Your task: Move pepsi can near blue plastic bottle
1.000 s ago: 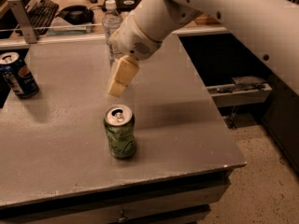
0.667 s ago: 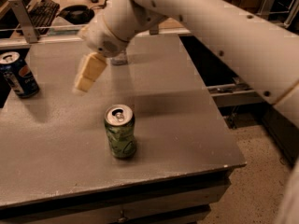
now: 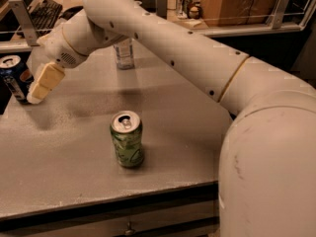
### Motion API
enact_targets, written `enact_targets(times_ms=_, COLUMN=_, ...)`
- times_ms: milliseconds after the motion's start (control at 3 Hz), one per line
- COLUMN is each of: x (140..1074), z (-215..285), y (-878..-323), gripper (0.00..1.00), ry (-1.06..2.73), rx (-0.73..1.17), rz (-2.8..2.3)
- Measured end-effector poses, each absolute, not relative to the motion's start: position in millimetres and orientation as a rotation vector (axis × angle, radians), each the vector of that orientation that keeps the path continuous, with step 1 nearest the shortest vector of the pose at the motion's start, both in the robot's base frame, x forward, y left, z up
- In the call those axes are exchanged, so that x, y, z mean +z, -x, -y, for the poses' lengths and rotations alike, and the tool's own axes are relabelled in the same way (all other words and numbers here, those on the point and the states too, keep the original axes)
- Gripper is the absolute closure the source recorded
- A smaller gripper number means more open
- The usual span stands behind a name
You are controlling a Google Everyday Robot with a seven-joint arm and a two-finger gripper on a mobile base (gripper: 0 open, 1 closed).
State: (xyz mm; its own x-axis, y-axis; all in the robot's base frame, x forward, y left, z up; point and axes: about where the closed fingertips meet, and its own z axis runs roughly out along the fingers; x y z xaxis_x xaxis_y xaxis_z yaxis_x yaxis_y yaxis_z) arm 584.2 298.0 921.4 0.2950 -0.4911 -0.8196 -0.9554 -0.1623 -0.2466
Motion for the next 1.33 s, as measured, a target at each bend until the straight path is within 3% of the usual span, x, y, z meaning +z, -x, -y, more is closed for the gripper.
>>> enact_targets(times_ms=667, x=901.9, z=-358.0, y=-588.6, gripper=0.00, ry=1.708, rx=0.892, rz=-1.267)
enact_targets(times_ms=1333, x=892.3, z=-369.6, y=-588.3, gripper=0.40, ry=1.631, rx=0.951, rz=-1.277)
